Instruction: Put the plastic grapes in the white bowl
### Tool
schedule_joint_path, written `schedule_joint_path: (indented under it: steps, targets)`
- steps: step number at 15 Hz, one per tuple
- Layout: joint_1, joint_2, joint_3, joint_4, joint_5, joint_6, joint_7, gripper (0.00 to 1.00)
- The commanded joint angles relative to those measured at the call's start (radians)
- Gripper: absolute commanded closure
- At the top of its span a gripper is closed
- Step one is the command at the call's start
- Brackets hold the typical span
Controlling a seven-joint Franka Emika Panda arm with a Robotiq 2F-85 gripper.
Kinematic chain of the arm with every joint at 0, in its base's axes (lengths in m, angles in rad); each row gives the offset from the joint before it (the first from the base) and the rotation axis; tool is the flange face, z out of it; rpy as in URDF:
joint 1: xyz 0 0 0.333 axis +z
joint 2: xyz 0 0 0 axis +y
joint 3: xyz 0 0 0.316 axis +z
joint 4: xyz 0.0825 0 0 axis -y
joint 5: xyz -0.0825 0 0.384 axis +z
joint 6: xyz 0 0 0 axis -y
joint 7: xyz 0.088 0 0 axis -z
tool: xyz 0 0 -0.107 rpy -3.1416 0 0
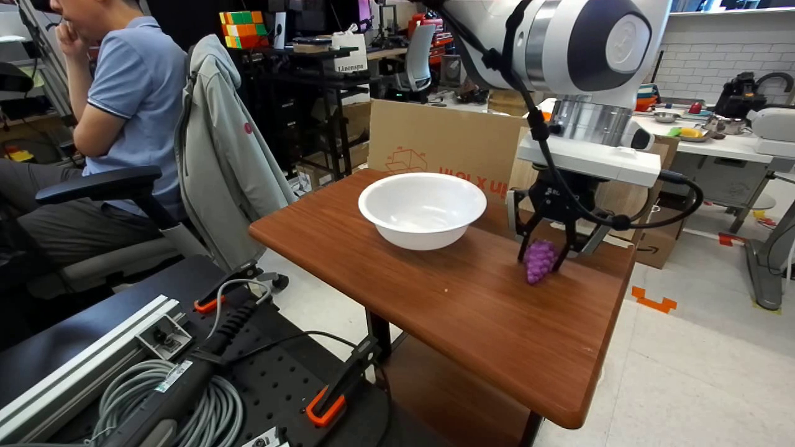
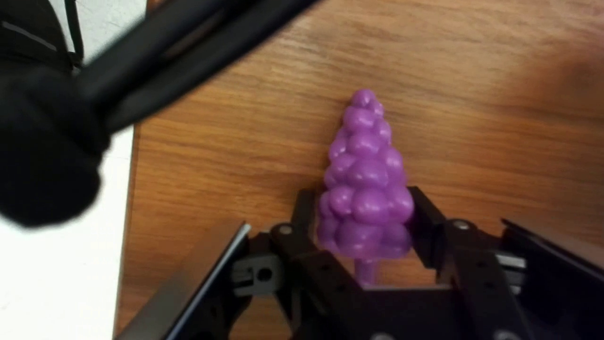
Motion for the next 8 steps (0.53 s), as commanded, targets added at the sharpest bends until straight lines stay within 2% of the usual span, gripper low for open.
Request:
schedule_joint_path:
  steps: [1, 4, 8]
  targets:
    - [-0.03, 0.033, 0.023, 0.07, 0.035, -0.049, -0.008, 0.8]
    - [-0.032, -0.069, 0.033, -0.048, 0.047, 0.019, -0.022, 0.8]
    - [0.01, -0.24, 0.051, -0.227, 0.027, 0.143, -0.017, 0.8]
